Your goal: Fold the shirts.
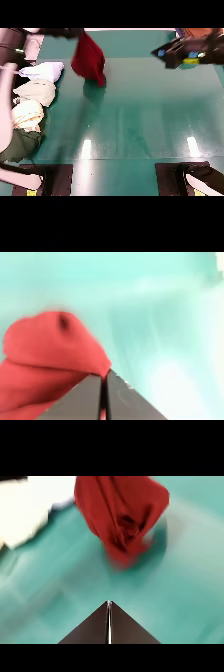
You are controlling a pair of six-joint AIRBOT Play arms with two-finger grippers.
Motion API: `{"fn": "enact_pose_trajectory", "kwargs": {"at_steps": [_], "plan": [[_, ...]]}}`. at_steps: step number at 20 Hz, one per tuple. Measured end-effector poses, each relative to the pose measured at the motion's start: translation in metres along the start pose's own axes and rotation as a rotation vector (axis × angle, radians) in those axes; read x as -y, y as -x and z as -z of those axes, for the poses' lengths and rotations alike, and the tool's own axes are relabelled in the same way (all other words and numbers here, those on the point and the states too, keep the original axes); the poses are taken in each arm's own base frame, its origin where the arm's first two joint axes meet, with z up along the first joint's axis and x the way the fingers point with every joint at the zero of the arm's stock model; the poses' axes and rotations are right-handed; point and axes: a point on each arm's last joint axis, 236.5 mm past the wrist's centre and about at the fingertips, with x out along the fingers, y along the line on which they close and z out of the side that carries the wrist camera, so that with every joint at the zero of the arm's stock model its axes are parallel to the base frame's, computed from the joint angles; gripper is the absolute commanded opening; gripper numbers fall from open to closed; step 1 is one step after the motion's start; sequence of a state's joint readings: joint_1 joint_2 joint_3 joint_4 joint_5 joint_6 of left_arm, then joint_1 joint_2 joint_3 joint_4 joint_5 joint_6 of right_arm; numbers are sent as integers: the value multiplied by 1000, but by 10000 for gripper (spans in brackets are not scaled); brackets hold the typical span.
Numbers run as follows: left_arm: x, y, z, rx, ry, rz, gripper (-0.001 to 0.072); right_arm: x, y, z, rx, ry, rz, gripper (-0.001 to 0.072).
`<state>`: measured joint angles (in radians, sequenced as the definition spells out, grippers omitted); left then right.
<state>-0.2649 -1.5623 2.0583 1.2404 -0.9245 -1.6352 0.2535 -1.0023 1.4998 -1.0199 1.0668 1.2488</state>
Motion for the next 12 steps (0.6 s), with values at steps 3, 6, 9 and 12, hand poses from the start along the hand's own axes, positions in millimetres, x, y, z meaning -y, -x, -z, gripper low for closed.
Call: {"fn": "enact_pose_trajectory", "kwargs": {"at_steps": [3,6,9,12], "plan": [[70,94,-52,173,-134,95,25,0,32,-36,100,37,36,18],[136,148,-52,222,-231,211,26,4,54,-58,160,57,71,18],[182,145,-12,136,-285,314,49,5,65,-65,176,66,85,18],[208,110,46,-10,-324,372,642,4,68,-62,161,69,83,18]]}}
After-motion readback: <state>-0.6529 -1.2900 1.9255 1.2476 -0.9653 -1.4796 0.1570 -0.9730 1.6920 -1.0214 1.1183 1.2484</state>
